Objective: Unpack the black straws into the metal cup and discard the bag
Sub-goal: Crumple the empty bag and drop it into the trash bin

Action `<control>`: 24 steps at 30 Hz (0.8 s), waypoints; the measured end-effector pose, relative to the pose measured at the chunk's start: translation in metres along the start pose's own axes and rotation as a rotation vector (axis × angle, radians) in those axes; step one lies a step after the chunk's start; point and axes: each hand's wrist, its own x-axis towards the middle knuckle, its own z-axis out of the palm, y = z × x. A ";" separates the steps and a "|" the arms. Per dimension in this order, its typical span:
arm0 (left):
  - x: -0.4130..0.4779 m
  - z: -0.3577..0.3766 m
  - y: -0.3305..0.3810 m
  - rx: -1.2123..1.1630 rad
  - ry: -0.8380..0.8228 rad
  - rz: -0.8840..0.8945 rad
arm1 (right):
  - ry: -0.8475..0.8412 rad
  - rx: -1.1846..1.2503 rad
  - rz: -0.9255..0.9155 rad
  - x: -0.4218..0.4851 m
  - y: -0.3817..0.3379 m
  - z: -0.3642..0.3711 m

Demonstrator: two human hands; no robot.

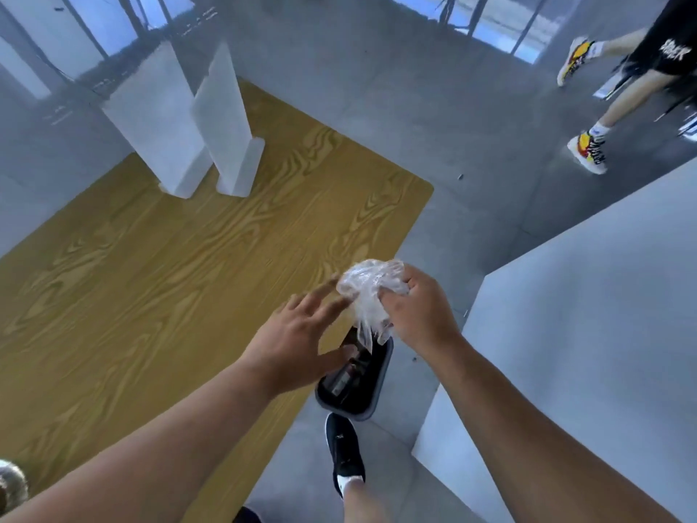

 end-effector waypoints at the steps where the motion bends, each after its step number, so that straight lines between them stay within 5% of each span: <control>1: 0.001 0.009 -0.010 0.019 -0.019 -0.006 | 0.035 -0.011 0.022 0.003 0.012 -0.003; 12: 0.053 0.072 -0.040 0.213 0.038 -0.299 | 0.091 -0.054 0.214 0.024 0.130 0.000; 24: 0.075 0.081 -0.037 0.296 0.053 -0.217 | -0.182 -0.252 0.347 0.038 0.250 0.095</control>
